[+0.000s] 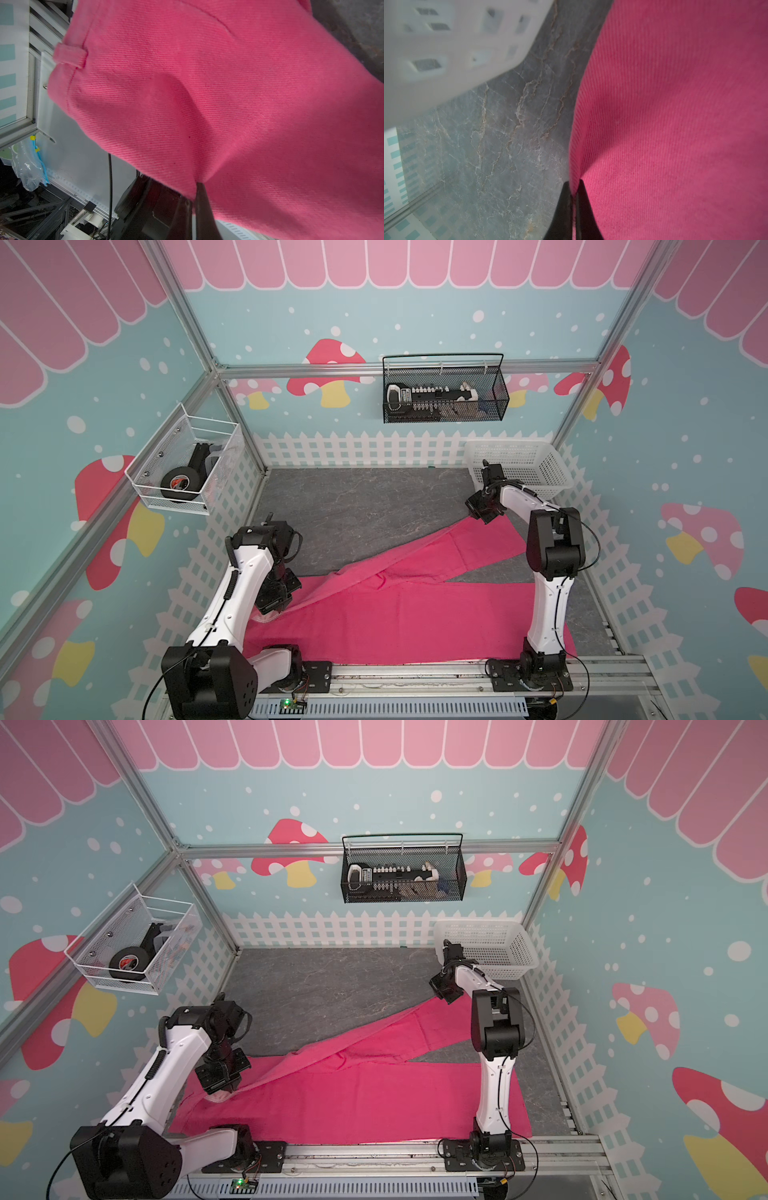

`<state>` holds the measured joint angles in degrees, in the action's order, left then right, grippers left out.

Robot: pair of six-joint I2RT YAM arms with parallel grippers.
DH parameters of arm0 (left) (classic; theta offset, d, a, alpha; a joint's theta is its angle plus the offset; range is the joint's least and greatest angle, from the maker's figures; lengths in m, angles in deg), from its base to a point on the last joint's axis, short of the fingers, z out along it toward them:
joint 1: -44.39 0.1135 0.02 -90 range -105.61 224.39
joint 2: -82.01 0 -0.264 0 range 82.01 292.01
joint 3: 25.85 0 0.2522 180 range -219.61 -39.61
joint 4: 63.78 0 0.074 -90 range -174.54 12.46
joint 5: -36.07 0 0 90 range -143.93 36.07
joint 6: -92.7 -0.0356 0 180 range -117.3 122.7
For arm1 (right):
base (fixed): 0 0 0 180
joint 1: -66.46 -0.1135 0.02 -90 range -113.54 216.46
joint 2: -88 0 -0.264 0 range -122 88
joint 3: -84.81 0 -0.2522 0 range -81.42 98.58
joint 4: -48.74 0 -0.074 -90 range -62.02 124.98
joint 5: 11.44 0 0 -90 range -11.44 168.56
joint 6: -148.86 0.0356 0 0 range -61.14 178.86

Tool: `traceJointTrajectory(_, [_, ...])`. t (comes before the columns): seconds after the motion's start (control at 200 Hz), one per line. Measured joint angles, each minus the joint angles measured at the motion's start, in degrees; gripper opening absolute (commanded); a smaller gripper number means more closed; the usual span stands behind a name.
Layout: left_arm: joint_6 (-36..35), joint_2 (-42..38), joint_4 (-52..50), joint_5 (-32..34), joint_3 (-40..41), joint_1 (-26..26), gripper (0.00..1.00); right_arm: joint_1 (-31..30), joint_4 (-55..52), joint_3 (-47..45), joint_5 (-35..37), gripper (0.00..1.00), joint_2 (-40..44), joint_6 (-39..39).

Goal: Roll up the long pants
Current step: Fold the long pant at the center of the board.

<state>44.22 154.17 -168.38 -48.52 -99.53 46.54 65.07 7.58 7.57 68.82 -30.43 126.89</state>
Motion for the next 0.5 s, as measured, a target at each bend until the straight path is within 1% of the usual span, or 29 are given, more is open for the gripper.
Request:
traceJointTrajectory(0.135, [-0.2, -0.1, 0.0, 0.0, 0.0, 0.0, 0.00, -0.1, -2.3, 2.3, -0.2, 0.36, -0.5, 0.0])
traceJointTrajectory(0.28, [-0.6, -0.7, -0.1, 0.2, 0.0, 0.0, 0.00, -0.9, -3.7, 5.6, -0.2, 0.36, -2.3, -0.4])
traceJointTrajectory(0.495, [-1.0, -2.5, -0.7, 0.5, 0.0, 0.0, 0.00, -2.9, -5.3, 6.0, -0.1, 0.34, -4.9, -0.4])
